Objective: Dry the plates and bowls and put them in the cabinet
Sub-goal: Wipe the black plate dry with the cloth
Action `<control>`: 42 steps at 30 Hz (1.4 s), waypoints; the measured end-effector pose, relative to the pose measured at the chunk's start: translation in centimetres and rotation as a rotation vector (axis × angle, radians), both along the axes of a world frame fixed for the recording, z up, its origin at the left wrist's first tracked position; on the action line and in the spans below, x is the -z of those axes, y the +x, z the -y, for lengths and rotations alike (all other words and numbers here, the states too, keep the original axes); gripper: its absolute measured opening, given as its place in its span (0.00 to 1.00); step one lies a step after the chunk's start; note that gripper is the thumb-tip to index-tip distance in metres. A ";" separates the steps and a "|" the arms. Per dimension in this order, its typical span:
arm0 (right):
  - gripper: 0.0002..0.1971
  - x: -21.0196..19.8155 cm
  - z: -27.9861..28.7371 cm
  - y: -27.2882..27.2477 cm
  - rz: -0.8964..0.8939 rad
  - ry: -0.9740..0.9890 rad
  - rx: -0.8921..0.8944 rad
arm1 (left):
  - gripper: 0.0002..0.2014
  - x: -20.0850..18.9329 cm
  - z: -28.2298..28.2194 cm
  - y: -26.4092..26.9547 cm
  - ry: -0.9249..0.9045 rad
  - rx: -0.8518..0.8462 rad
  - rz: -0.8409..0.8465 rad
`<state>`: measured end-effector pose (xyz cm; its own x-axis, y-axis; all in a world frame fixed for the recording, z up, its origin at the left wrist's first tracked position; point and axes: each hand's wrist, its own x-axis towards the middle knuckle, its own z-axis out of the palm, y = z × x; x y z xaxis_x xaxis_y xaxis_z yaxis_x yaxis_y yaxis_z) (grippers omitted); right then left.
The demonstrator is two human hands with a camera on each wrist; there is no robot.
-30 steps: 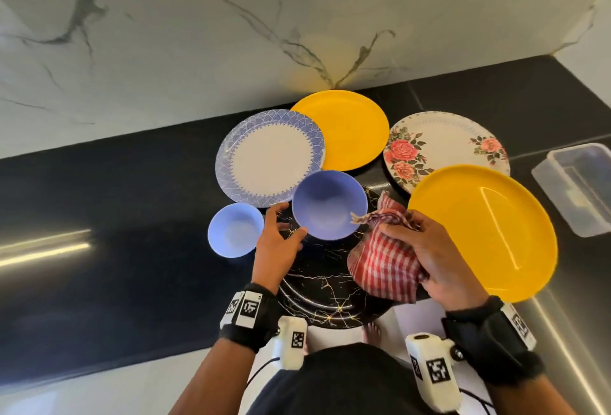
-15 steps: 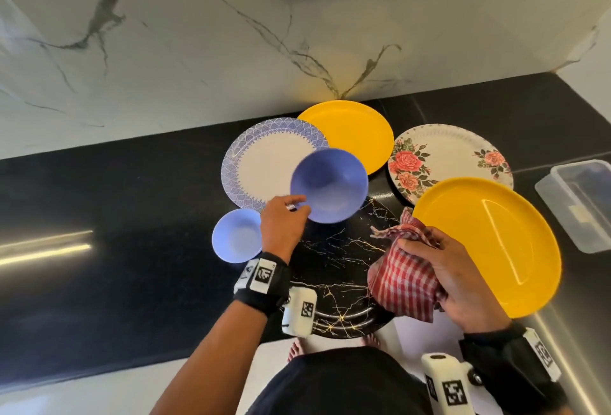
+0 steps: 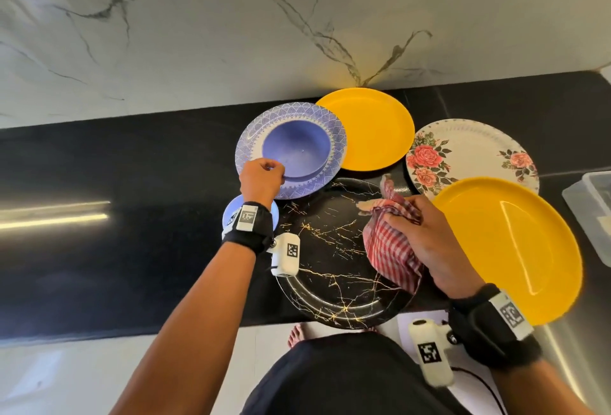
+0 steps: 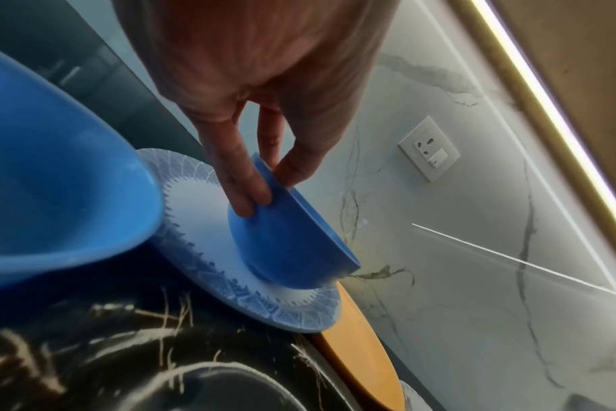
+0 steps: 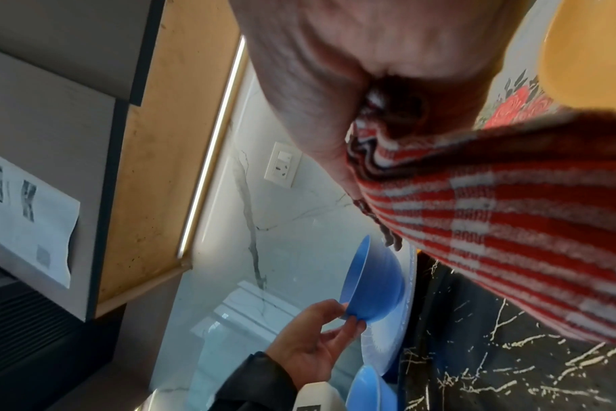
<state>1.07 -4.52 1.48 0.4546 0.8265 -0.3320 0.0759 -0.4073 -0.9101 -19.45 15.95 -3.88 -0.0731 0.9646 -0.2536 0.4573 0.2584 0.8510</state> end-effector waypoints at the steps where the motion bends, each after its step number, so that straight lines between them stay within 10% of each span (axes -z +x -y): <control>1: 0.05 0.3 -0.2 -0.2 0.000 -0.005 -0.010 | 0.09 0.3 0.1 -0.1 -0.005 -0.003 0.006; 10: 0.05 1.7 0.1 -1.4 -0.036 -0.049 -0.032 | 0.11 -0.5 1.8 -2.4 0.045 0.013 0.047; 21: 0.05 2.8 0.8 -1.0 -0.042 -0.090 -0.010 | 0.25 2.8 12.1 -7.1 -0.386 0.394 -0.690; 42: 0.08 1.5 1.9 -0.3 -0.167 -0.040 0.050 | 0.15 -2.3 14.0 -5.4 -0.457 0.153 0.252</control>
<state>0.80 -6.46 -0.06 0.4305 0.7889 -0.4385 -0.0961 -0.4430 -0.8913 -24.89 1.93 -1.58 0.1766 0.7471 -0.6408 0.3153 0.5738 0.7559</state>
